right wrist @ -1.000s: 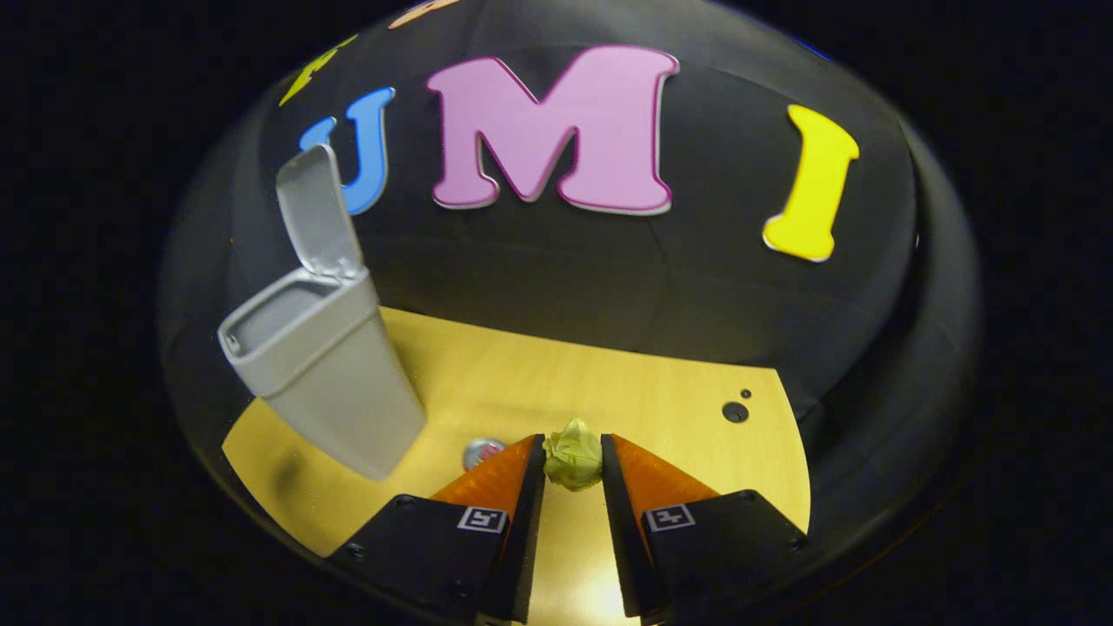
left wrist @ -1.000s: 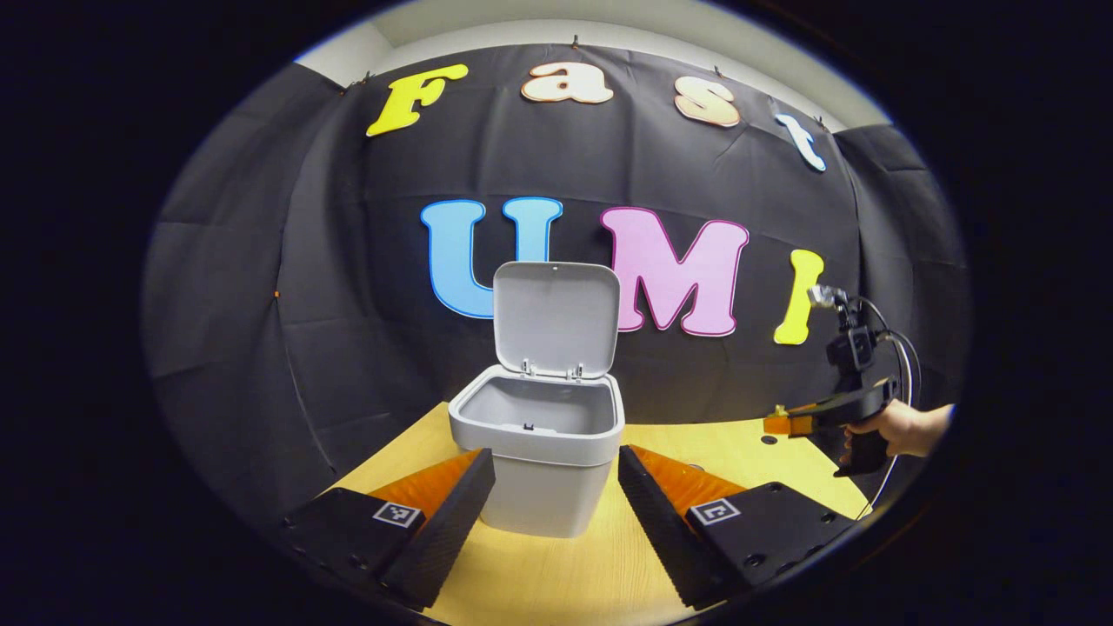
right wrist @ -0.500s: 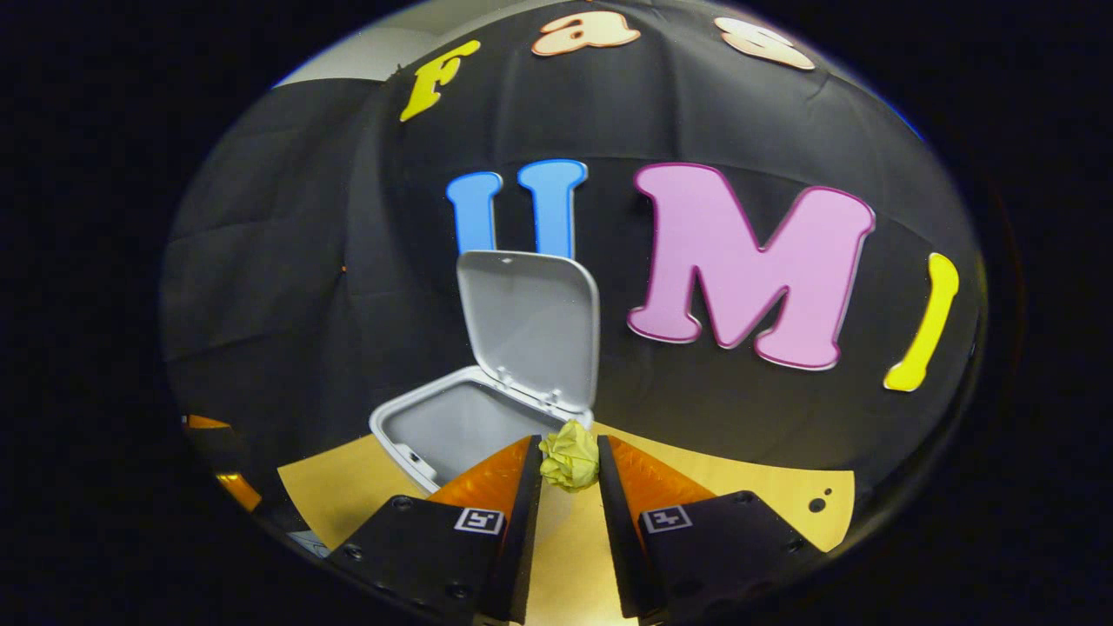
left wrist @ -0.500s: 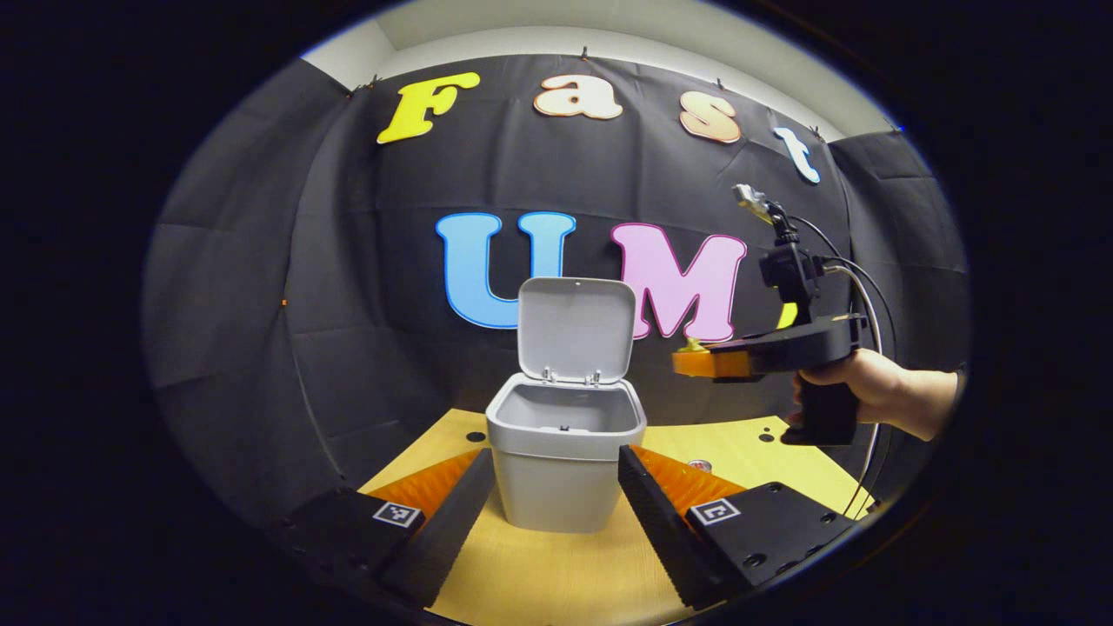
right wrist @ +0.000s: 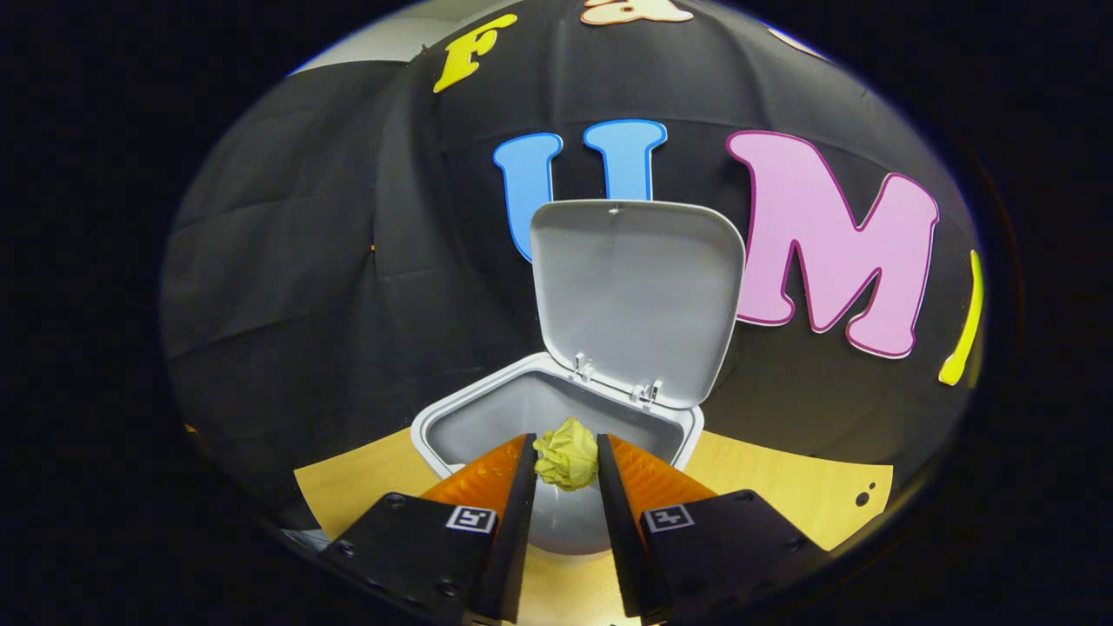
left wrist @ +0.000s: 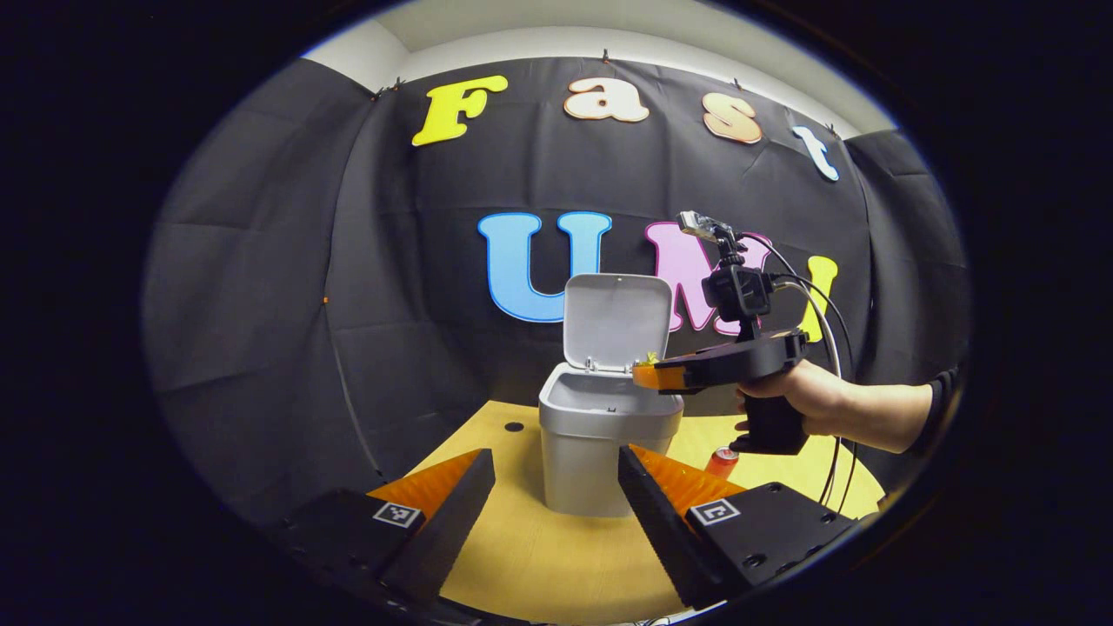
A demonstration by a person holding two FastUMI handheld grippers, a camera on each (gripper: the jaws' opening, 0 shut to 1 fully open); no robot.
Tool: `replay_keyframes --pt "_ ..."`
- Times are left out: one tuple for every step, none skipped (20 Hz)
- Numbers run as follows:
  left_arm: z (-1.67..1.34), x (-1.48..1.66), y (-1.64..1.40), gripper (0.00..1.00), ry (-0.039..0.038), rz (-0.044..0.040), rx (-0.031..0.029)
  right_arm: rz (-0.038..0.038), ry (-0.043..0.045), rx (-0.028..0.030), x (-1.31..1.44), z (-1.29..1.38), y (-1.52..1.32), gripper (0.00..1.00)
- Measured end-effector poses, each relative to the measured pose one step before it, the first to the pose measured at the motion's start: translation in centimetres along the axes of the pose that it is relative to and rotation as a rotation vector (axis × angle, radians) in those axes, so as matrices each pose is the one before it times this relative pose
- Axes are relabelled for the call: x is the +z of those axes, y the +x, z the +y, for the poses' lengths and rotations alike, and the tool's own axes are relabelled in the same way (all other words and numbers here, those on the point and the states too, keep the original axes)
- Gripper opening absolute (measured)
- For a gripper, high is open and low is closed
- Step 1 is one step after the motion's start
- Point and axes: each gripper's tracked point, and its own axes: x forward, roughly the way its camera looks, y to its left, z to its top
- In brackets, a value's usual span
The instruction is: Press the lid of the desktop garbage bin to open it, pick up the crumpled paper on the desktop and throw it into the bin, then pick up the pop can on the desktop and drop it into the bin, and finally close the garbage bin lid.
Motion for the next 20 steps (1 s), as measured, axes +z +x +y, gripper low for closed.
replay_keyframes --pt "-0.013 -0.174 -0.015 0.96 0.00053 0.00593 0.00335 0.00208 -0.00852 -0.00307 -0.309 -0.292 0.145 0.45" --pt "-0.033 -0.121 0.098 0.96 0.00316 0.00412 0.00452 -0.00105 -0.00509 -0.00652 -0.218 -0.435 0.091 0.67" --pt "-0.162 -0.17 0.164 0.96 0.00727 0.00041 -0.00132 -0.01069 -0.00317 -0.01872 0.216 -0.664 -0.345 0.89" --pt "-0.344 -0.213 0.142 0.96 0.00809 0.0038 -0.00567 -0.0135 0.00505 -0.01137 0.272 -0.65 -0.252 1.0" --pt "-0.492 -0.367 0.28 0.96 0.00585 0.00199 -0.00988 -0.01123 0.01215 -0.00853 0.318 -0.741 -0.565 0.98" --pt "-0.7 -0.291 0.328 0.96 0.00097 0.00095 -0.01693 -0.0168 0.01371 -0.01097 0.293 -0.784 -0.543 0.97" --pt "-0.911 -0.339 0.458 0.96 -0.00287 0.00415 -0.02241 -0.01902 0.01165 -0.01883 0.487 -1.021 -0.622 0.98" --pt "-1.035 -0.388 0.506 0.96 -0.00355 0.00241 -0.02611 -0.01902 0.00923 -0.02429 0.541 -1.315 -0.679 0.97" --pt "-1.137 -0.522 0.571 0.96 -0.0005 0.00394 -0.02479 -0.0216 0.01094 -0.02695 0.579 -1.439 -0.733 0.97" --pt "-1.091 -0.496 0.666 0.96 0.00866 0.00436 -0.01985 -0.02754 0.01392 -0.02708 0.331 -1.614 -0.812 0.98" --pt "-1.073 -0.668 0.797 0.96 0.01395 0.00687 -0.0159 -0.02895 0.01177 -0.02972 0.77 -1.813 -0.593 0.97" --pt "-1.272 -0.687 0.833 0.96 0.01647 0.00907 -0.02301 -0.0217 0.01043 -0.02993 0.547 -1.964 -0.581 0.97" --pt "-1.362 -0.561 0.934 0.96 0.01479 0.006 -0.02285 -0.01529 0.00538 -0.02938 0.442 -1.957 -0.499 0.97" --pt "-1.393 -0.646 1.045 0.96 0.00859 0.00263 -0.0247 -0.00783 -0.00232 -0.02925 0.298 -2.065 -0.438 0.97" --pt "-1.497 -0.808 1.124 0.96 0.00032 0.00622 -0.03013 -0.00226 -0.00489 -0.02897 0.16 -2.205 -0.458 0.97" --pt "-1.515 -0.655 1.164 0.96 -0.00835 0.00757 -0.03433 0.00184 -0.00401 -0.02836 -0.125 -2.22 -0.41 0.97" --pt "-1.599 -0.806 1.252 0.96 -0.01369 0.01103 -0.03926 -0.00292 -0.00275 -0.02542 0.006 -2.204 -0.52 0.97" --pt "-1.33 -0.457 1.234 0.97 -0.00877 0.00393 -0.02698 -0.00389 -0.00467 -0.0284 0.053 -2.099 -0.477 0.97" --pt "-1.014 -0.404 1.426 0.97 -0.00039 0.00142 -0.01605 -0.00102 -0.00857 -0.02951 -0.171 -2.227 -0.354 0.97" --pt "-0.759 -0.357 1.264 0.96 0.00601 0.00157 -0.01208 0.00103 -0.0084 -0.02754 -0.271 -2.007 -0.351 0.97"
